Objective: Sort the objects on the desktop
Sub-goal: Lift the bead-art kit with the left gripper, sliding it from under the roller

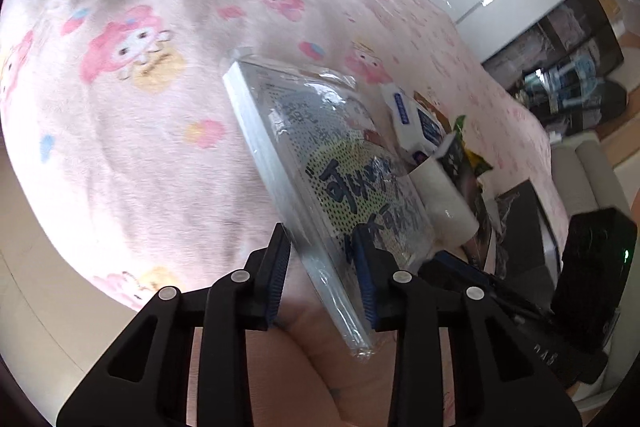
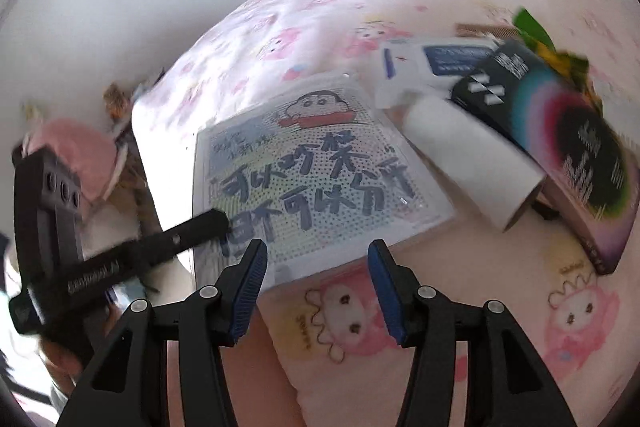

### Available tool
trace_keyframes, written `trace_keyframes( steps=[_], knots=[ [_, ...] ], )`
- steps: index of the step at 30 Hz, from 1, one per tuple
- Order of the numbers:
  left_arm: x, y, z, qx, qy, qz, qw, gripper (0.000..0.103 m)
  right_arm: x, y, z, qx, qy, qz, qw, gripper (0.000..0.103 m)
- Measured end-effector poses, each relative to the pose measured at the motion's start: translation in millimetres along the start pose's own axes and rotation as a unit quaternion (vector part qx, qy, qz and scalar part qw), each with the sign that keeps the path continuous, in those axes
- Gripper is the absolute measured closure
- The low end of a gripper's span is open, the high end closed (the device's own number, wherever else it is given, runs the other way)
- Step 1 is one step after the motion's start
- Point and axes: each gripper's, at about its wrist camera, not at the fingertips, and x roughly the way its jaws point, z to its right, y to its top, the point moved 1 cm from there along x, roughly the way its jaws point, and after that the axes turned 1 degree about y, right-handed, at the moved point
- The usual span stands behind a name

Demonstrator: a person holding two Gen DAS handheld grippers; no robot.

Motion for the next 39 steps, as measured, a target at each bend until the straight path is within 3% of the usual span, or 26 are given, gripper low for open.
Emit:
trace_keyframes(
  steps=[4, 9, 14, 21, 25, 31, 39],
  knots=[
    [6, -4, -14, -0.021, -0.005, -0.006, 0.9998, 0.073, 18, 2, 12, 0.02, -0.045, -0.001, 0.999, 0.054],
    [18, -3, -21, -0.024, -0.003, -0.021, 0.9995, 0.072, 36, 14, 49, 0.08, -0.033, -0.005, 0.996, 0.054],
    [23, 0, -20, -0.011, 0.007, -0.013, 0.9998, 0.07, 54, 37, 39, 0.078, -0.009, 0.004, 0.997, 0.054],
    [24, 0, -7, 0.017, 0.04, 0.0, 0.9991, 0.063, 66, 10, 24, 0.039, -0.01, 0.006, 0.999, 0.053],
    [20, -2, 1, 0.033, 0.042, -0.001, 0.9986, 0.058, 22, -23, 43, 0.028, -0.01, -0.003, 1.0, 0.054],
    [25, -9, 19, 0.07, 0.043, -0.013, 0.9965, 0.056, 2, -62, 30, 0.002, -0.025, -0.033, 0.999, 0.054],
    [40, -9, 17, 0.066, 0.056, -0.028, 0.9958, 0.053, 24, -39, 47, 0.032, -0.02, -0.015, 0.999, 0.051]
  ],
)
